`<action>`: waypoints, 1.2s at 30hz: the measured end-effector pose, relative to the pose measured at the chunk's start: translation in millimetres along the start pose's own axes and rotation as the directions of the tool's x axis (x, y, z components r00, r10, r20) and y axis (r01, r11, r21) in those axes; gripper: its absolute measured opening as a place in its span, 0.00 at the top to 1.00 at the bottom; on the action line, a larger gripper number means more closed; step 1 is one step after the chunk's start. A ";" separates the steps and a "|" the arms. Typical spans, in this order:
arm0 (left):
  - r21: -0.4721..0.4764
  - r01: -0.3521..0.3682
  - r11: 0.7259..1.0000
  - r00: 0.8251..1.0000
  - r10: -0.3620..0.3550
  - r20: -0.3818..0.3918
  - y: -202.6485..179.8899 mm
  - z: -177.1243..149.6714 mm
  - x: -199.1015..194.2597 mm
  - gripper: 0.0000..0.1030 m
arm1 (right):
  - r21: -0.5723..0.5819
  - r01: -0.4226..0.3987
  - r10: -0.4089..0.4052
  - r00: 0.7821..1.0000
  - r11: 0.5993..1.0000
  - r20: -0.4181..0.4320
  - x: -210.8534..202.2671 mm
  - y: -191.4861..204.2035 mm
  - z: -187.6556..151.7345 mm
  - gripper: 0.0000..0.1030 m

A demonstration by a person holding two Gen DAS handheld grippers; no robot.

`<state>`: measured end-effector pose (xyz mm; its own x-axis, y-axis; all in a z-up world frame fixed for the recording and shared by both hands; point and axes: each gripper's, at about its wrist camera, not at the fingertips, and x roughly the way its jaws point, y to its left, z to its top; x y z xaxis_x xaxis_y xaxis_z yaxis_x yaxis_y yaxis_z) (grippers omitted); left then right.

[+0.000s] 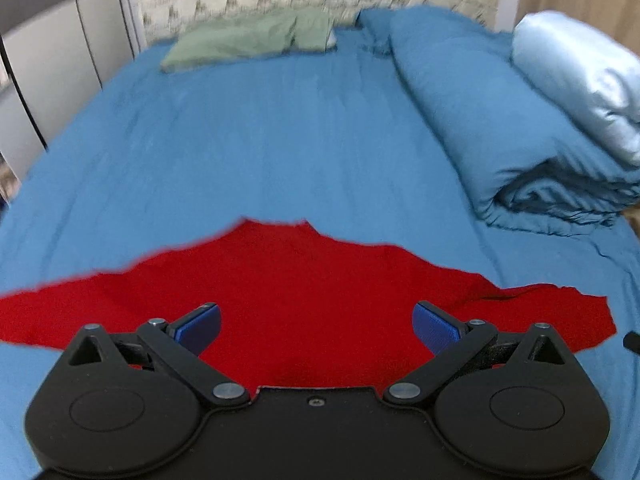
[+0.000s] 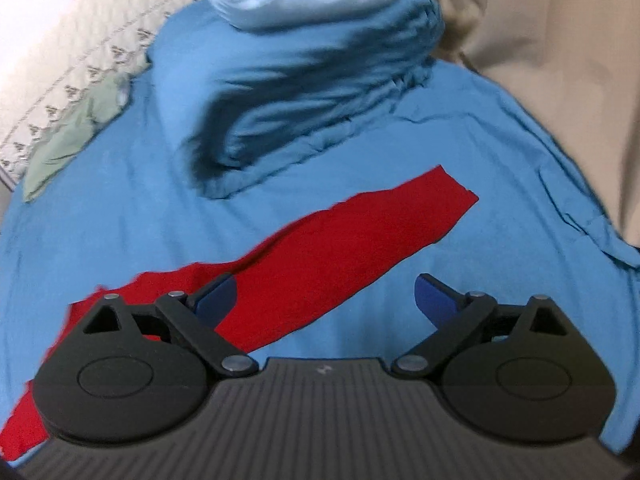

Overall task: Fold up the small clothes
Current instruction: 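Grasp the red sweater sleeve cuff with the right gripper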

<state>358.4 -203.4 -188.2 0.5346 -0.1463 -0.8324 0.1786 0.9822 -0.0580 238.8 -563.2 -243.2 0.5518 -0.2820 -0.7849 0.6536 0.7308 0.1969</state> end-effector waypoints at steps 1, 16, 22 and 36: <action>-0.013 0.001 1.000 1.000 -0.002 -0.019 -4.8 -0.8 17.0 0.02 | 0.007 0.009 -0.009 1.000 1.000 0.000 21.4 -10.6 -0.3 0.00; 0.011 0.006 1.000 0.993 -0.005 -0.116 -31.7 -21.8 190.8 0.04 | 0.288 -0.011 -0.003 0.999 0.958 0.046 179.0 -106.0 -15.4 0.18; 0.012 -0.017 1.000 0.996 0.018 -0.084 -32.8 -15.5 219.0 0.00 | 0.262 0.006 -0.033 0.995 0.965 0.099 184.3 -94.5 -7.7 0.75; -0.087 -0.021 0.996 0.997 0.027 0.069 89.2 22.8 133.3 0.00 | -0.215 -0.394 0.446 0.830 0.894 0.334 47.1 152.2 1.9 0.81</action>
<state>464.3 -138.0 -291.8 0.5947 -0.1278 -0.7937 0.0947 0.9915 -0.0886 365.2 -466.4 -249.1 0.9228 -0.1160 -0.3673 0.2557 0.8977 0.3589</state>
